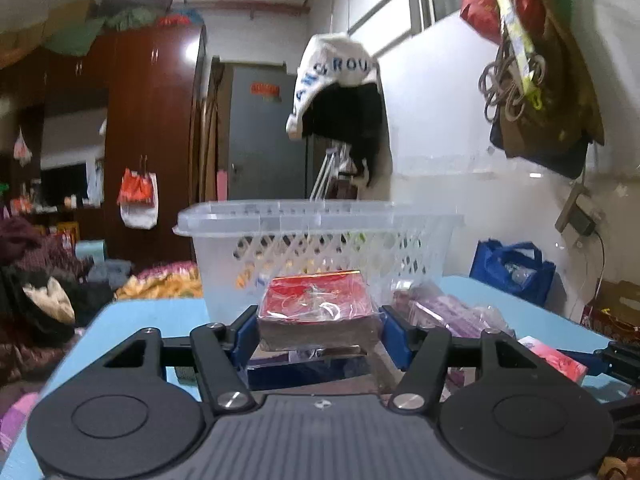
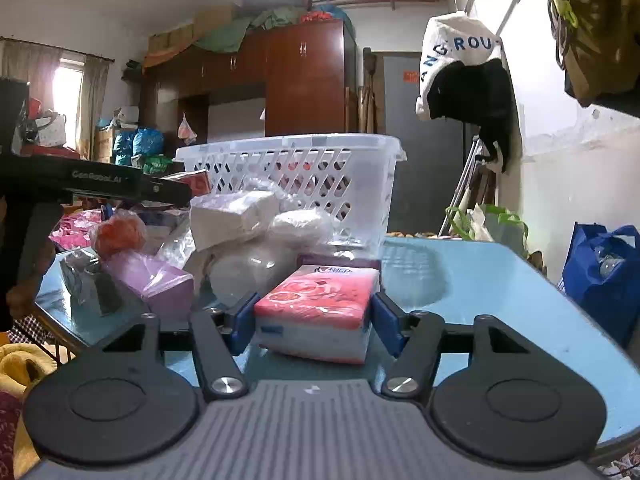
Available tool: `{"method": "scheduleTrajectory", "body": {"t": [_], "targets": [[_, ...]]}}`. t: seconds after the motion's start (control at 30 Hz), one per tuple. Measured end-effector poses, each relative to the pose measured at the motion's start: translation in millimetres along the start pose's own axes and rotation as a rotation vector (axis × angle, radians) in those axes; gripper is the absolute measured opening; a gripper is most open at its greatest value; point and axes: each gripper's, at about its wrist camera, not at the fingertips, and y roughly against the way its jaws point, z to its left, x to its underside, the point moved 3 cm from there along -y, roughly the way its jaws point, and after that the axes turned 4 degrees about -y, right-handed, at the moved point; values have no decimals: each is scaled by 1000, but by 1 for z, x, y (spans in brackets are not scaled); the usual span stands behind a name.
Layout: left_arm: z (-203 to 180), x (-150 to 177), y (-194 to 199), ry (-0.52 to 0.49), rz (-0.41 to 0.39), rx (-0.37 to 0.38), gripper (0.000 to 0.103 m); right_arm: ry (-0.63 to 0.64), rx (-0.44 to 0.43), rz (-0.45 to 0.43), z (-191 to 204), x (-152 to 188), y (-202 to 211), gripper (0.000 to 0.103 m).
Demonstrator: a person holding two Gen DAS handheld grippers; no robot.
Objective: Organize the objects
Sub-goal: 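Lift both items over the basket and open both grippers to drop them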
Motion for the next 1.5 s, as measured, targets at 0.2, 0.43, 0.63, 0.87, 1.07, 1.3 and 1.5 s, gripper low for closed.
{"method": "scheduleTrajectory", "body": {"t": [0.2, 0.43, 0.63, 0.87, 1.07, 1.3, 1.5], "targets": [[3, -3, 13, 4, -73, 3, 66, 4, 19, -44, -7, -9, 10, 63], [9, -3, 16, 10, -85, -8, 66, -15, 22, -72, -16, -16, 12, 63], [18, -3, 20, 23, -99, -21, 66, -13, 18, -107, -20, -29, 13, 63], [32, -26, 28, 37, -145, -31, 66, -6, -11, -164, -20, -76, 7, 63], [44, -61, 13, 37, -156, -37, 66, -12, -57, -174, -15, -133, -29, 63], [61, -108, -61, 53, -40, -36, 66, 37, -78, -115, -7, -173, -114, 63], [70, -104, -116, 72, 98, -65, 66, 32, -57, -6, -8, -160, -169, 63]]}}
